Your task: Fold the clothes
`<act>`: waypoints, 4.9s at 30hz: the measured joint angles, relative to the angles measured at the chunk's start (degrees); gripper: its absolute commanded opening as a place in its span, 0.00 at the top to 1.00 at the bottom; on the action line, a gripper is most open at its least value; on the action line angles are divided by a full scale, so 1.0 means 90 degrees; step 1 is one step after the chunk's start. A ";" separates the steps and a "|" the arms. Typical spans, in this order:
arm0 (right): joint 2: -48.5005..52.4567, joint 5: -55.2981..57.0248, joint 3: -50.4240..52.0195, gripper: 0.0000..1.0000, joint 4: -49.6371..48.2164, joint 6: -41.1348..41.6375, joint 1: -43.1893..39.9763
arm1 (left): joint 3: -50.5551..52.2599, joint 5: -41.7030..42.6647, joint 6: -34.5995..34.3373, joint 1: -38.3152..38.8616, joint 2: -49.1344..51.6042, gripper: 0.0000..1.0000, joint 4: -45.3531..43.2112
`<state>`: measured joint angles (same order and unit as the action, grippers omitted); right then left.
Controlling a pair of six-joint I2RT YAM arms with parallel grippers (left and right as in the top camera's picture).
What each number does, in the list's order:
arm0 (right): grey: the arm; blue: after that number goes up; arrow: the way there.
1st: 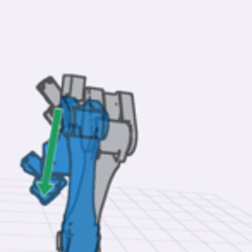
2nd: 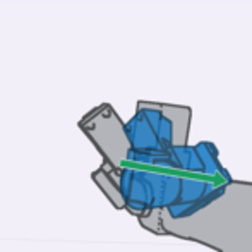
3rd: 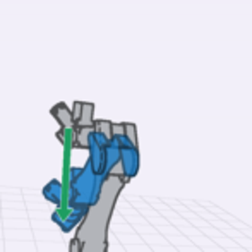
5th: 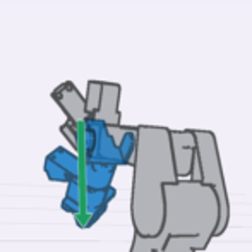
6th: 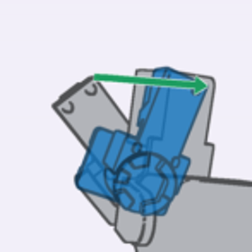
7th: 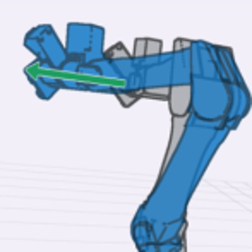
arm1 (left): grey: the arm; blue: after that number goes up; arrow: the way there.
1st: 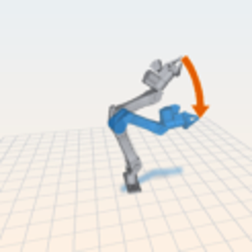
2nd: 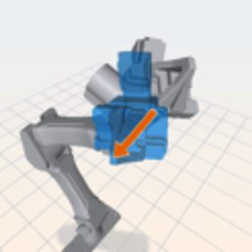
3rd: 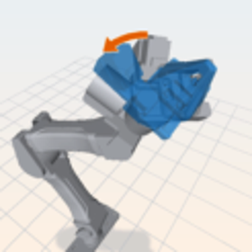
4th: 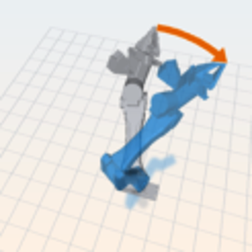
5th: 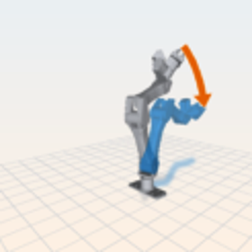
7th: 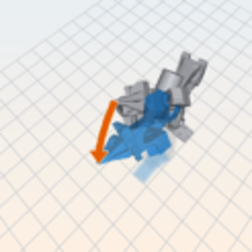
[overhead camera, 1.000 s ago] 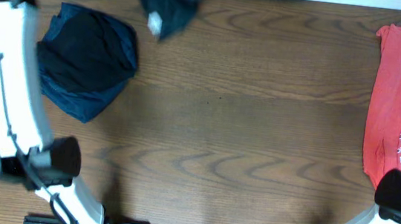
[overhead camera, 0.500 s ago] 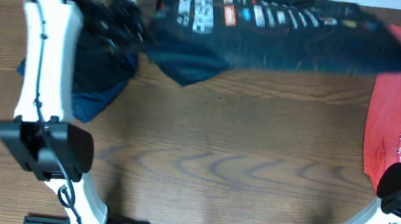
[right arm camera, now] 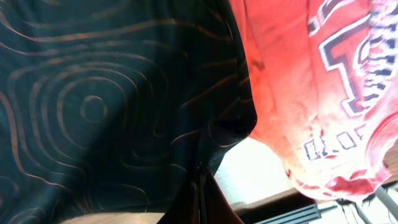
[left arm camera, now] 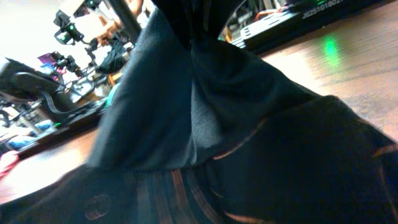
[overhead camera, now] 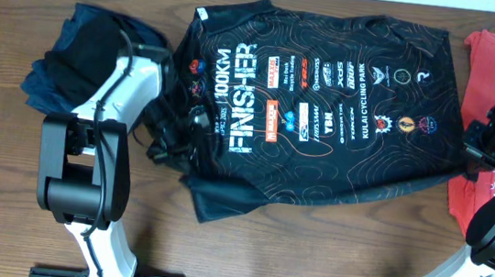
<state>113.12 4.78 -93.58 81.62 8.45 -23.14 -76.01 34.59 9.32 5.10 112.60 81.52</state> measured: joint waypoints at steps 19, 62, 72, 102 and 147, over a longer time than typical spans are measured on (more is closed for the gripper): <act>-0.2715 -0.0277 0.2154 0.99 -0.0692 0.0075 -0.0911 | 0.1996 -0.1071 -0.1098 -0.0019 -0.3376 0.94 -0.1370; -0.1224 -0.0678 0.2455 0.99 -0.4211 0.0175 -0.0090 | 0.2552 -0.2033 -0.2839 -0.0019 -0.2336 0.92 -0.6909; -0.1151 -0.0709 0.2455 0.97 -0.4779 0.0277 -0.0075 | 0.2552 -0.2040 -0.2849 -0.0019 -0.2021 0.93 -0.7672; -0.0367 -0.0692 0.2455 0.96 -0.4673 0.0347 0.0058 | 0.2552 -0.2771 -0.3262 -0.0019 -0.2021 0.58 -0.7342; -0.0265 -0.1219 0.2455 0.99 -0.5850 0.0697 0.0058 | 0.2552 -0.2844 -0.3344 -0.0019 -0.2021 0.56 -0.7084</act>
<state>110.74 -6.20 -71.48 28.97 14.72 -22.61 -53.04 8.99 -20.78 4.93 94.41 17.76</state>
